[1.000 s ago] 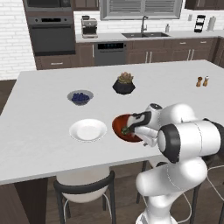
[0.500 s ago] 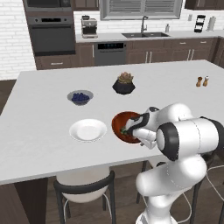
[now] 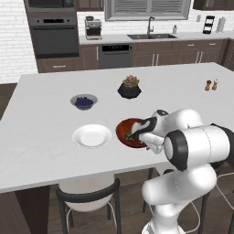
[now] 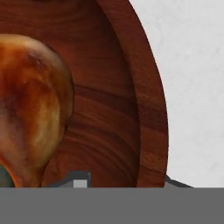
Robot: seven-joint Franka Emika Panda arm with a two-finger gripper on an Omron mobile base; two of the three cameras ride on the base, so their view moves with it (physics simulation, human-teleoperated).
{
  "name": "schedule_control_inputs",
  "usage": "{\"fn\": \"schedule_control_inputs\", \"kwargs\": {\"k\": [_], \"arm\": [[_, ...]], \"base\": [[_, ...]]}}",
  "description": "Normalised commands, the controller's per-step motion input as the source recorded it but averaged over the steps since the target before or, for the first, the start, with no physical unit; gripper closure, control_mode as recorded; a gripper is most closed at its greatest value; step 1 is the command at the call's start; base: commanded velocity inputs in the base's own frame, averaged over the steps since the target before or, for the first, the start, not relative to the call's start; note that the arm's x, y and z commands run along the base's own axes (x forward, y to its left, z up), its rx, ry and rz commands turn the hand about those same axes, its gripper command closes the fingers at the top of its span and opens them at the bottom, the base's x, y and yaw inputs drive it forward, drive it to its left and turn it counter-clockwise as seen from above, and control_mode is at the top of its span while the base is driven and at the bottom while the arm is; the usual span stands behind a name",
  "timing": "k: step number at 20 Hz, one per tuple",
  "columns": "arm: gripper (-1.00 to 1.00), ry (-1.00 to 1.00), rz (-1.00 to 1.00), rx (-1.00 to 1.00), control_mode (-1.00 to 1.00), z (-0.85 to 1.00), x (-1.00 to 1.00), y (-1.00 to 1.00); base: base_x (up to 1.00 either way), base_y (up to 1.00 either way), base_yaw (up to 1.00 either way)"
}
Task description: Pick the chicken drumstick and cucumber from their plates and place them in the bowl. Then put the bowl in the fridge.
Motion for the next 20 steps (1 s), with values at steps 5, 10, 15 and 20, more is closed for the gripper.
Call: {"fn": "schedule_control_inputs", "kwargs": {"k": [5, 10, 15, 20], "arm": [[1.00, -0.04, -0.01, 0.03, -1.00, 0.13, -0.03, -0.01], [1.00, -0.04, -0.01, 0.04, -1.00, 0.07, -0.10, 0.00], [1.00, -0.08, 0.00, 0.05, -1.00, 0.32, -0.32, 0.00], [1.00, -0.09, -0.03, 0.04, -1.00, 0.78, -0.70, 0.00]], "base": [[0.00, 0.00, 0.00], [0.00, 0.00, 0.00], [0.00, 0.00, 0.00], [0.00, 0.00, 0.00]]}}
